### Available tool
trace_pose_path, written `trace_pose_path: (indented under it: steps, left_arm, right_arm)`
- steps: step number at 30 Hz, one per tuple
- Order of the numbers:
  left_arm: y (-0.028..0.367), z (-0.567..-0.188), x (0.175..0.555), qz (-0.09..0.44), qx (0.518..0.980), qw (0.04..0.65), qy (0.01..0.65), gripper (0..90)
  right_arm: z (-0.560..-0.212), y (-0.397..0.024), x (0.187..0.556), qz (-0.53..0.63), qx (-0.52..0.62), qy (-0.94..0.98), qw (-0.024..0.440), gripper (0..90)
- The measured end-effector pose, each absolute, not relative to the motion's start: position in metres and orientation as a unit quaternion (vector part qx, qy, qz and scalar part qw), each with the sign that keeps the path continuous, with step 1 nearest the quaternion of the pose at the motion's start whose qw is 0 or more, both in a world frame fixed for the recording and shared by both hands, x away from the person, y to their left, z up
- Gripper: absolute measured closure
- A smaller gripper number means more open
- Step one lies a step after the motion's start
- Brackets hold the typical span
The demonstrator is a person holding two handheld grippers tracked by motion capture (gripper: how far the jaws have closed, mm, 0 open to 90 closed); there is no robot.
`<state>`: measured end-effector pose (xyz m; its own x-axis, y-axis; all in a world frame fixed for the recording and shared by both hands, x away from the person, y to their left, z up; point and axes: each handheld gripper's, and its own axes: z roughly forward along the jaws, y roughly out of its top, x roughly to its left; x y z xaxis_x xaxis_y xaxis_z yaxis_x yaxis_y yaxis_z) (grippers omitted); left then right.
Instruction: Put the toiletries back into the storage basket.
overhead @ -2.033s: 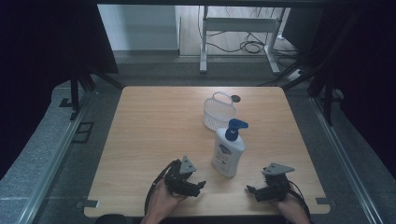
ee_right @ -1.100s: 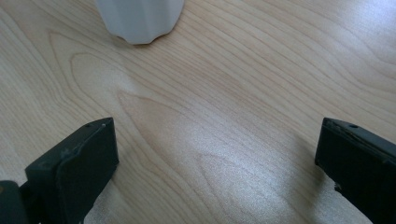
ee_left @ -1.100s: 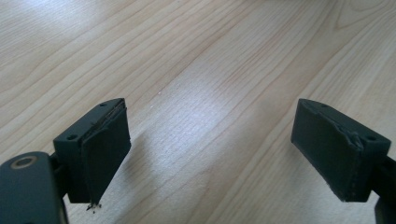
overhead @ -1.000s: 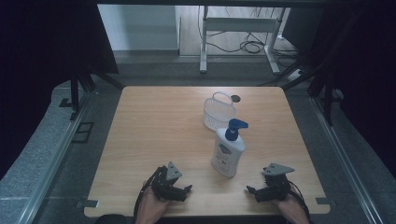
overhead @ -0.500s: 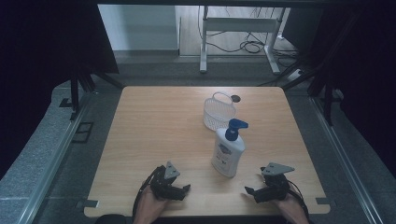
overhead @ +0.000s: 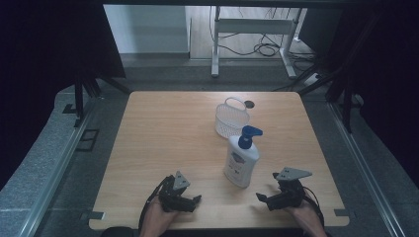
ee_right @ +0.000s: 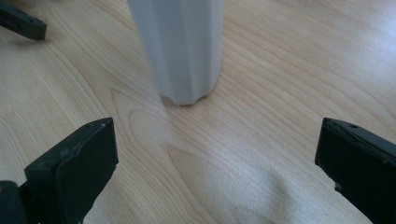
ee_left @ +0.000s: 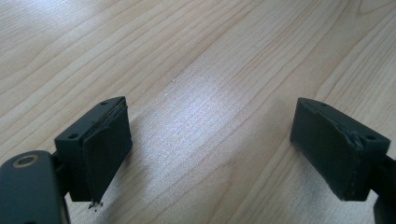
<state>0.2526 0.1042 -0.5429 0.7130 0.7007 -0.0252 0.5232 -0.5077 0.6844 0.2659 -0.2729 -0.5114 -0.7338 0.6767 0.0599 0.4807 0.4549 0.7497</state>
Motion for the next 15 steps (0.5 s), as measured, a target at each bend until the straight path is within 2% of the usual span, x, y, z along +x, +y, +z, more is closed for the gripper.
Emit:
trace_pose_path:
  steps: [15]
  left_arm:
    - [0.104,-0.543,0.253,0.129,0.859,0.345,0.356,11.9]
  right_arm:
    - [-0.486,-0.258,0.273,0.417,0.339,0.835,0.118,1.3]
